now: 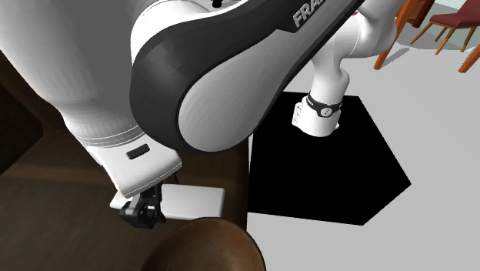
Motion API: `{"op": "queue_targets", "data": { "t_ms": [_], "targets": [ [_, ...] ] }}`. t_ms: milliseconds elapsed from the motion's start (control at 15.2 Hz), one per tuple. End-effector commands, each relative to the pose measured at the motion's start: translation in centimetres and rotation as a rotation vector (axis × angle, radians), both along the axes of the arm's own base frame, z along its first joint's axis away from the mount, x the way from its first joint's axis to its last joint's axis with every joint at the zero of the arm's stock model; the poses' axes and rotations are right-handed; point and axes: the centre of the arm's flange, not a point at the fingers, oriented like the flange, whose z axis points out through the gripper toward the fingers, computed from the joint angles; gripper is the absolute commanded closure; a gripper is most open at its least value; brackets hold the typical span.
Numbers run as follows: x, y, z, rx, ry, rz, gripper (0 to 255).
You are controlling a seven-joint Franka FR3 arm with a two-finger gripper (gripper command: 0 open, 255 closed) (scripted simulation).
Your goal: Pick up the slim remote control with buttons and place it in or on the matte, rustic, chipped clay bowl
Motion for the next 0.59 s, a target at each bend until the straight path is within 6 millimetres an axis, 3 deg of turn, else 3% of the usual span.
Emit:
{"op": "queue_targets", "data": {
  "t_ms": [0,198,528],
  "targets": [
    [0.0,0.0,0.0,0.0,0.0,0.0,255],
    [0.0,0.0,0.0,0.0,0.0,0.0,255],
    [0.0,0.0,2.6,0.0,0.0,0.0,255]
  ]
}}
